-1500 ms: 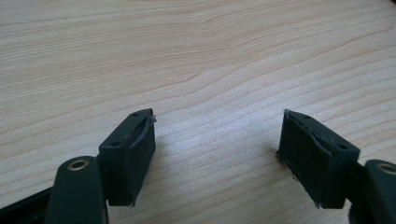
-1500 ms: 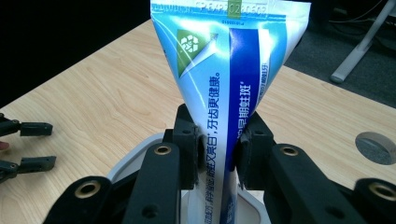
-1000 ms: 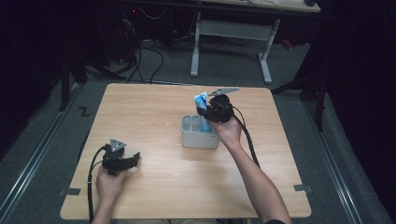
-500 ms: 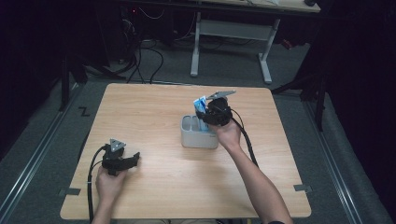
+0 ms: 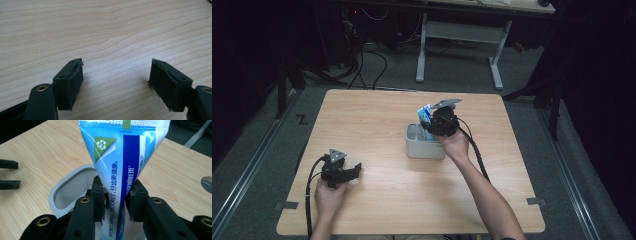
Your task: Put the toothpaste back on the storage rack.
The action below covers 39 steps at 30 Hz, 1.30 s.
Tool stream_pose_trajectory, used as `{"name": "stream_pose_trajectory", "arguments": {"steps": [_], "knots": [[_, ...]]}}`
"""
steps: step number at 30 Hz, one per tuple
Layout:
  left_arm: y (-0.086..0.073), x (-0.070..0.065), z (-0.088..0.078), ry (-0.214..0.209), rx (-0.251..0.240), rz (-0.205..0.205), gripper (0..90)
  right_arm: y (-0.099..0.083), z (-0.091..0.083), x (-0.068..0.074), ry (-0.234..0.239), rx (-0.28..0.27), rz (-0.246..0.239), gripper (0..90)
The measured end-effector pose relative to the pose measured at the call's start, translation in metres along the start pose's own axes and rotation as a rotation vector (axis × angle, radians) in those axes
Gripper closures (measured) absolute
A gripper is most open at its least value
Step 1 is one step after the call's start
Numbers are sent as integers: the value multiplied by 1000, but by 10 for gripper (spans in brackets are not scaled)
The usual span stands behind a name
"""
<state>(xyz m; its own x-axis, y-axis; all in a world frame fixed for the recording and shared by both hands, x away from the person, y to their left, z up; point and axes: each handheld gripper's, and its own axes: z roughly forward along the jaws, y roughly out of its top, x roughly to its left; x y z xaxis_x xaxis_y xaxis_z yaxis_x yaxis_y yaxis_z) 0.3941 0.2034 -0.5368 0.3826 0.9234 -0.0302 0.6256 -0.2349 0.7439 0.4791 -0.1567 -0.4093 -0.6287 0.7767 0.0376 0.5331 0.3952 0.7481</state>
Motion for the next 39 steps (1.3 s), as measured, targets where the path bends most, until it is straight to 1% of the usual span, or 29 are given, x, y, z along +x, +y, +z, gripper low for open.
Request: {"name": "stream_pose_trajectory", "arguments": {"steps": [4, 6, 7, 8, 9, 11, 12, 14, 16, 18, 19, 21, 24, 25, 27, 29, 31, 39], "knots": [[0, 0, 0, 0, -1, -1, 275, 1, 1, 2, 2, 2, -6, 696], [0, 0, 0, 0, -1, -2, 275, 0, 2, 2, 12, 5, -1, 686], [0, 0, 0, -1, 0, -1, 274, 0, 3, 3, 16, 10, -6, 659], [0, 0, 0, -1, 0, -1, 275, 0, 3, 3, 16, 10, -6, 659], [0, 0, 0, 0, -2, -3, 274, 1, 1, 4, -1, 2, -16, 599], [0, 0, 0, -1, -1, -3, 275, 1, 0, 3, 4, 1, -2, 557], [0, 0, 0, -1, -1, -3, 275, 1, 0, 3, 4, 1, -2, 557], [0, 0, 0, 0, -2, -4, 274, 1, -4, 1, 0, -6, -3, 521], [0, 0, 0, 0, -2, -3, 274, -1, -10, -2, 6, -27, 25, 497], [0, 0, 0, 0, 0, -2, 274, -2, -12, -4, 7, -28, 29, 490], [0, 0, 0, 0, -2, -4, 274, -5, -16, -7, 6, -28, 37, 484], [0, 0, 0, 0, -2, -4, 274, -7, -20, -9, 0, -36, 50, 484], [0, 0, 0, 1, -1, -2, 274, -8, -22, -12, -2, -43, 52, 484], [0, 0, 0, 1, -2, -3, 275, -9, -27, -15, -6, -55, 70, 484], [0, 0, 0, 0, -1, -3, 275, -10, -29, -17, 0, -75, 79, 484], [0, 0, 0, 1, 0, -2, 275, -10, -31, -18, -5, -71, 83, 484], [0, 0, 0, 0, -1, -3, 275, -11, -35, -20, -8, -86, 87, 484], [0, 0, 0, 1, -1, -3, 275, -13, -44, -22, -14, -106, 95, 494]]}}
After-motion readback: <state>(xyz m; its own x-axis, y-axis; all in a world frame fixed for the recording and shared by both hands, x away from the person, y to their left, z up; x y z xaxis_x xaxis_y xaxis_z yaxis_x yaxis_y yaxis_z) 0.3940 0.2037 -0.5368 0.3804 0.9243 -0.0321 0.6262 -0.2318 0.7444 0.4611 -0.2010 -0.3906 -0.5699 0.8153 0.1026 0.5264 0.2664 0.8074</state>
